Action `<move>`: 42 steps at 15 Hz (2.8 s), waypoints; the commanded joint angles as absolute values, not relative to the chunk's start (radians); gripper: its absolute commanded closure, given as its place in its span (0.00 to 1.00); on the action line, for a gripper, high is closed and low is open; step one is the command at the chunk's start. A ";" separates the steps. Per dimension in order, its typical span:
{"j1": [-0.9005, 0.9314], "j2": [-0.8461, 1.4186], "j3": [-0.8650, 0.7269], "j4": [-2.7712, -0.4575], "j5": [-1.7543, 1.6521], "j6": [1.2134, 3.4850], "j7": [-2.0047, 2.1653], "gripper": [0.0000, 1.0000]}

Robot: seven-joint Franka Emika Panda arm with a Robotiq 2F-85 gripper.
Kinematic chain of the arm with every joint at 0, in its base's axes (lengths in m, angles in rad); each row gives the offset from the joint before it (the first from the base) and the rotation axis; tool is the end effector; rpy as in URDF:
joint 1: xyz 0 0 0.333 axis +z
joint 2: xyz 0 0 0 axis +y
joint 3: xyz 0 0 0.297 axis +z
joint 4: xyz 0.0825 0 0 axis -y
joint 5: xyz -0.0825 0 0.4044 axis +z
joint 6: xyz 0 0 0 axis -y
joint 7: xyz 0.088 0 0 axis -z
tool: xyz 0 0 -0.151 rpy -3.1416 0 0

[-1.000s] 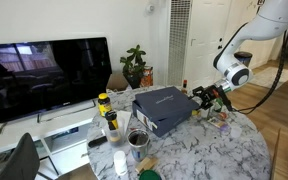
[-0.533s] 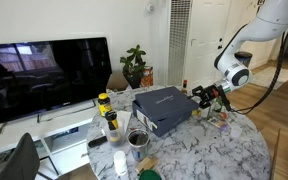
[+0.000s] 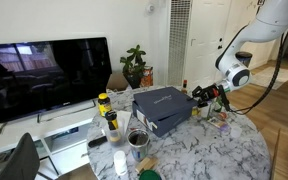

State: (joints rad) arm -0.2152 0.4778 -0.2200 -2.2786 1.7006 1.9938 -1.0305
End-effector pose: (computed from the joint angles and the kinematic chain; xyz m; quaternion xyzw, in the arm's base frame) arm 0.4945 -0.1326 0.0843 -0.7764 0.3293 -0.1634 0.5119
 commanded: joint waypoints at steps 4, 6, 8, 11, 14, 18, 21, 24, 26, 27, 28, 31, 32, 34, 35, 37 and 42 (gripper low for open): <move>-0.250 0.490 -0.244 -2.274 1.694 1.847 -1.034 0.88; -0.255 0.472 -0.254 -2.280 1.691 1.808 -1.039 0.93; -0.259 0.435 -0.264 -2.292 1.684 1.765 -1.045 1.00; -0.260 0.373 -0.278 -2.304 1.671 1.710 -1.040 1.00; -0.253 0.290 -0.285 -2.318 1.650 1.691 -1.025 1.00; -0.241 0.142 -0.278 -2.339 1.595 1.652 -1.005 1.00; -0.226 0.021 -0.263 -2.349 1.527 1.669 -0.943 1.00; -0.213 -0.106 -0.237 -2.357 1.416 1.665 -0.828 1.00; -0.205 -0.183 -0.208 -2.362 1.326 1.706 -0.744 1.00; -0.201 -0.221 -0.188 -2.366 1.280 1.740 -0.700 1.00; -0.197 -0.256 -0.166 -2.373 1.229 1.777 -0.655 1.00; -0.172 -0.351 -0.085 -2.425 1.118 1.922 -0.563 1.00; -0.160 -0.377 -0.054 -2.442 1.089 1.979 -0.530 1.00; -0.136 -0.417 0.000 -2.476 1.016 2.077 -0.459 1.00; -0.123 -0.434 0.026 -2.491 0.977 2.124 -0.419 1.00; -0.101 -0.455 0.067 -2.519 0.883 2.196 -0.336 1.00; -0.032 -0.502 0.055 -2.536 0.816 2.249 -0.228 1.00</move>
